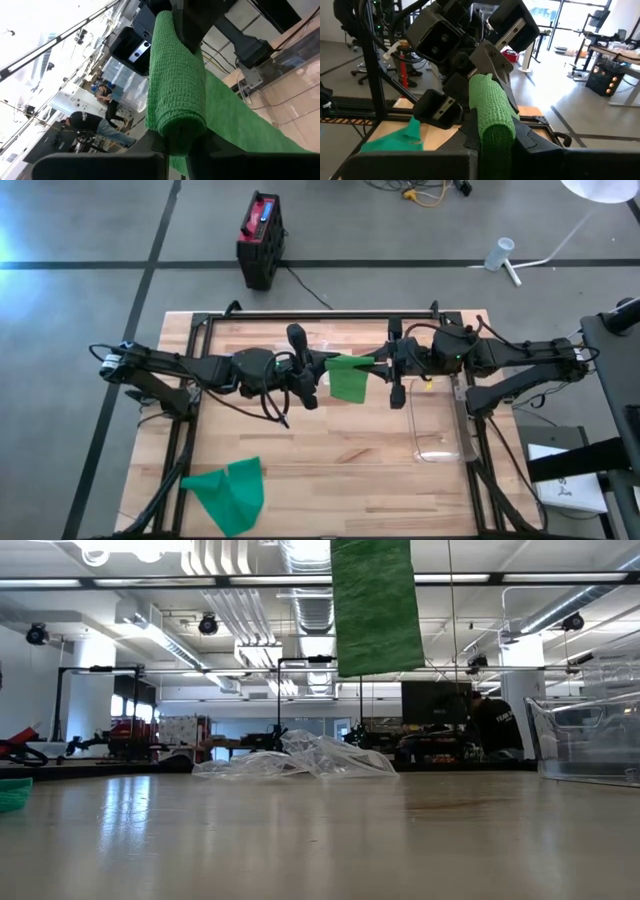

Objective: Roll bandage
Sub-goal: Roll the green bandage

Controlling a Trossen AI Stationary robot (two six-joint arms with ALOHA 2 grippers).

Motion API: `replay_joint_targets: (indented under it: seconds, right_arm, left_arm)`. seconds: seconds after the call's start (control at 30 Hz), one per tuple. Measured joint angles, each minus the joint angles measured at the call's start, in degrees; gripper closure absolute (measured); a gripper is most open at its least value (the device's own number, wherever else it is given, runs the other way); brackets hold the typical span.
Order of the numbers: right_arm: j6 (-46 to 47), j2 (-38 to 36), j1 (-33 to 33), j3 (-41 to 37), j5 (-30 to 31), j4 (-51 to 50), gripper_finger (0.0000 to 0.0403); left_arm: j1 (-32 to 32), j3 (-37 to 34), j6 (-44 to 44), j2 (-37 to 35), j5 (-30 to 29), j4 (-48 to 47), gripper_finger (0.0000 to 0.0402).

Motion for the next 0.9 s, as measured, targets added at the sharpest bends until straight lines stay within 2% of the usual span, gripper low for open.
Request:
replay_joint_targets:
  seconds: [0.13,0.4,0.53,0.6,0.67,0.83,0.9]
  right_arm:
    - [0.0,0.0,0.0,0.0,-0.1,0.0,0.0369]
    - [0.0,-0.3,0.2,0.1,-1.2,0.8,0.0369]
    - [0.0,-0.2,0.1,0.1,-0.8,0.5,0.0369]
    - [0.0,-0.2,0.1,0.1,-0.8,0.6,0.0369]
    - [0.0,-0.2,0.1,0.1,-0.7,0.4,0.0369]
    - [0.0,-0.2,0.1,0.1,-0.6,0.8,0.0369]
    - [0.0,-0.2,0.1,0.1,-1.9,0.7,0.0369]
  left_arm:
    - [0.0,-0.2,-0.1,-0.1,0.0,0.0,0.0368]
    - [0.2,-0.5,-0.2,-0.2,-1.5,-0.7,0.023]
    - [0.1,-0.5,-0.6,-0.2,-0.8,0.5,0.0197]
    - [0.1,-0.5,-0.7,-0.2,-0.7,1.1,0.0208]
    - [0.1,-0.5,-0.9,-0.2,-0.7,1.5,0.0238]
    - [0.4,-0.5,-1.1,-0.2,1.2,2.6,0.0368]
    - [0.6,-0.5,-1.5,-0.2,2.1,2.6,0.039]
